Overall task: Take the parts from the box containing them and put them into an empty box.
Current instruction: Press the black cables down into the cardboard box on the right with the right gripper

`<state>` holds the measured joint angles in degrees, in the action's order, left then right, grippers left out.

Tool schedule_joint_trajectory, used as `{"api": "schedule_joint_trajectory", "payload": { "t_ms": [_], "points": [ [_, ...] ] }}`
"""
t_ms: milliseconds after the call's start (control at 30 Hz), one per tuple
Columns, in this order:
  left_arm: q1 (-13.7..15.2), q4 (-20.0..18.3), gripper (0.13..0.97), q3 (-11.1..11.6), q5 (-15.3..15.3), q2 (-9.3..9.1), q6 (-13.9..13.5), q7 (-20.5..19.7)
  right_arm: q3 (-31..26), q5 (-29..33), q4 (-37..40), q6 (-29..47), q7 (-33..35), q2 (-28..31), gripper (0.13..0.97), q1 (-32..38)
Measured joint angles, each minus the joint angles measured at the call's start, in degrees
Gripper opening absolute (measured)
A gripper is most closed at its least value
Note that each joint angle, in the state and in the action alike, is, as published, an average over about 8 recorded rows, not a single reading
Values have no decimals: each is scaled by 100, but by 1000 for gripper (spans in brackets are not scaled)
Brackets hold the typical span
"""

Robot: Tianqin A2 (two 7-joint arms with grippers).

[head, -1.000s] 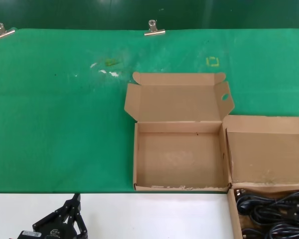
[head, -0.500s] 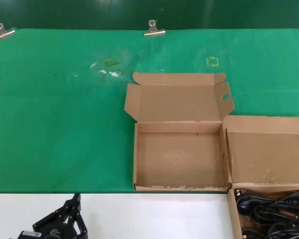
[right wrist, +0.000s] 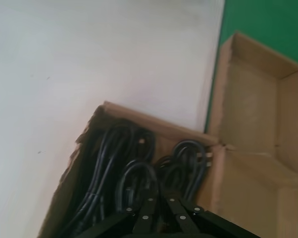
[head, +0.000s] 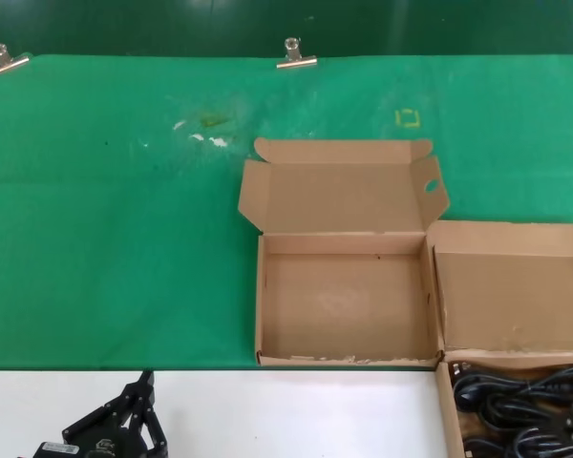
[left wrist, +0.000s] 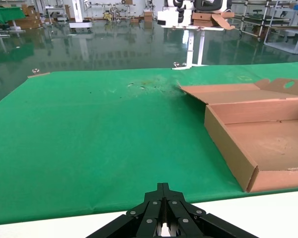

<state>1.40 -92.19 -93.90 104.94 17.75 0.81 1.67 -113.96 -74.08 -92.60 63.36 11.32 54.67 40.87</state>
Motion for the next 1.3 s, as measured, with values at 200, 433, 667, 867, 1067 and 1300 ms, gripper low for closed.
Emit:
{"api": "schedule_joint_trajectory", "payload": {
  "t_ms": [200,433,667,867,1067,1300],
  "points": [
    [0,0,149,0,0,0,0,0,241,-232,-470,61,-234,212,147,22],
    [0,0,149,0,0,0,0,0,330,-236,-736,55,-415,328,143,-49],
    [0,0,149,0,-1,0,0,0,266,-44,-704,16,-440,362,175,-220],
    [0,0,149,0,-1,0,0,0,199,74,-593,-27,-411,331,195,-351],
    [0,0,149,0,-1,0,0,0,138,160,-475,-39,-386,273,269,-412],
    [0,0,149,0,-1,0,0,0,106,220,-413,-25,-393,230,383,-427]
  ]
}}
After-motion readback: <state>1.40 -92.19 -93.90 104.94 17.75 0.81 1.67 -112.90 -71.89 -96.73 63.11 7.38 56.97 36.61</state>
